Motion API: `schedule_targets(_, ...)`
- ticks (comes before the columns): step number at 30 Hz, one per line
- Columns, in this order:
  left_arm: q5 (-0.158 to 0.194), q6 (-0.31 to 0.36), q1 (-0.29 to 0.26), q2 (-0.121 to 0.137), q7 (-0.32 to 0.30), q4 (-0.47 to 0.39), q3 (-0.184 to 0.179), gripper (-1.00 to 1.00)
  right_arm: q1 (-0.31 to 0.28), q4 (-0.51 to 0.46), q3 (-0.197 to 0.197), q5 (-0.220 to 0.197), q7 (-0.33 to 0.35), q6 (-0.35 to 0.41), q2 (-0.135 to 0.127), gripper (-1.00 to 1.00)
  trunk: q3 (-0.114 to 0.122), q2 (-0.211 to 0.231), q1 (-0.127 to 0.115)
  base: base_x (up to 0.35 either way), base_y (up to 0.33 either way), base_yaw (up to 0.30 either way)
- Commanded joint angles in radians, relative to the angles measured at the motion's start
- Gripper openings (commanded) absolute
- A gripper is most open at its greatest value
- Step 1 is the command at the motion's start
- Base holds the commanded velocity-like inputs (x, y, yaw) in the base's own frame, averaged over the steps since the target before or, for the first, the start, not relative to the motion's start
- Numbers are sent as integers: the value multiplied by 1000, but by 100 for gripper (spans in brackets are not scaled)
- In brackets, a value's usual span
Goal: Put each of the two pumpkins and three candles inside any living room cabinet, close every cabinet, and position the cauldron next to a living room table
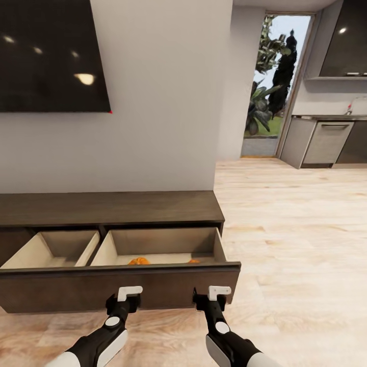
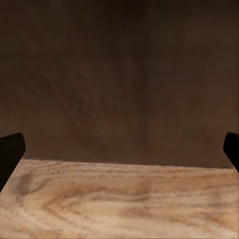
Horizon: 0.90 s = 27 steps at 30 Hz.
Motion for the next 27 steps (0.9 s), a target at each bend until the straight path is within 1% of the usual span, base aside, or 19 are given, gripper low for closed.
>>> schedule_targets(1, 11, -6, -1, 1, 6, -1, -9, 100, -1, 1, 8, -9, -6, -5, 0, 100, -1, 0, 0, 94, 0, 0)
schedule_targets(6, 11, -5, -1, 1, 5, -1, -11, 100, -1, 4, 8, -10, -6, -5, 0, 100, -1, 0, 0, 86, 0, 0)
schedule_targets(13, 11, -6, -1, 1, 6, -1, -16, 100, -1, 15, 7, -11, -6, -5, 1, 100, -1, 0, 0, 165, 0, 0)
schedule_targets(18, 12, -6, -1, 1, 6, -2, -25, 100, -1, 16, 7, -11, -6, -5, 1, 100, -1, 0, 0, 37, 0, 0)
schedule_targets(27, 13, -7, -1, 2, 6, -2, -28, 100, -1, 18, 7, -11, -6, -5, 0, 100, -1, 0, 0, 7, 0, 0)
